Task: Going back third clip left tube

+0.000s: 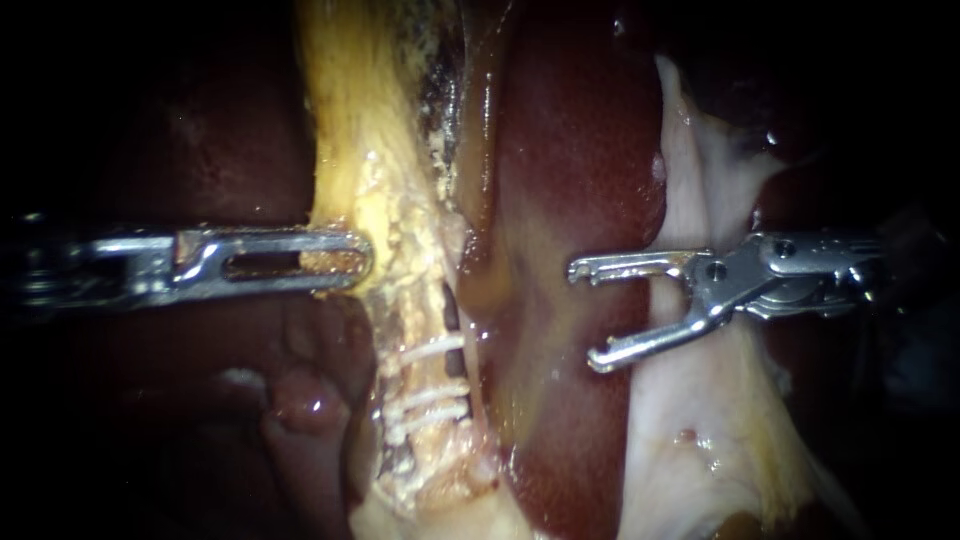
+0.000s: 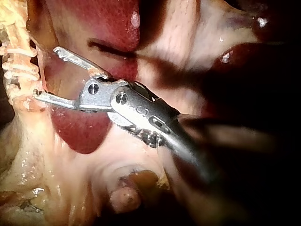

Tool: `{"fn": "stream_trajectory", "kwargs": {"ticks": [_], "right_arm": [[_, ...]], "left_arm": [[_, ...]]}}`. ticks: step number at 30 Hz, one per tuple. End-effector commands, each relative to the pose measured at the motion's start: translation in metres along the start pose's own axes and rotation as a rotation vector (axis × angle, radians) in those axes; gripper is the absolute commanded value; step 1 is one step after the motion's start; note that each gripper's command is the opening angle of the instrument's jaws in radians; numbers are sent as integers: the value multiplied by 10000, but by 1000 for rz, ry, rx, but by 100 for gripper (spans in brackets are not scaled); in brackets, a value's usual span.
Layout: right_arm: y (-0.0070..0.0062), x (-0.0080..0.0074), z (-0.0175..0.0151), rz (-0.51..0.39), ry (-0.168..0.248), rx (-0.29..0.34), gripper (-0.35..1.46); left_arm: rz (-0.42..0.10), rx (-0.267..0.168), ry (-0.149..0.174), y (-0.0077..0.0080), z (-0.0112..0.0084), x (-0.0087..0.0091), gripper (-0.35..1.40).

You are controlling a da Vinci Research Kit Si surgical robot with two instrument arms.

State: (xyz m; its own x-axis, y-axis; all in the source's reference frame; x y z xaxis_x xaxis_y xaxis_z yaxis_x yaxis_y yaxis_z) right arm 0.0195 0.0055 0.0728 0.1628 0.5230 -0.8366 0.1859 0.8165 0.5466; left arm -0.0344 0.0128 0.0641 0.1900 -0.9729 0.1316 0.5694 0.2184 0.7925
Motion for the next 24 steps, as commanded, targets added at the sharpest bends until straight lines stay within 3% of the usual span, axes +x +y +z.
{"fn": "stream_trajectory", "kwargs": {"ticks": [1,12,24], "right_arm": [[0,0,1,-7,-1,-2,60],[-1,5,5,-13,2,-4,60],[-3,18,4,-34,2,-6,60]], "left_arm": [[0,-2,6,0,3,0,-35],[1,-6,28,-1,33,-3,-35],[2,-5,29,0,31,-2,-35]]}}
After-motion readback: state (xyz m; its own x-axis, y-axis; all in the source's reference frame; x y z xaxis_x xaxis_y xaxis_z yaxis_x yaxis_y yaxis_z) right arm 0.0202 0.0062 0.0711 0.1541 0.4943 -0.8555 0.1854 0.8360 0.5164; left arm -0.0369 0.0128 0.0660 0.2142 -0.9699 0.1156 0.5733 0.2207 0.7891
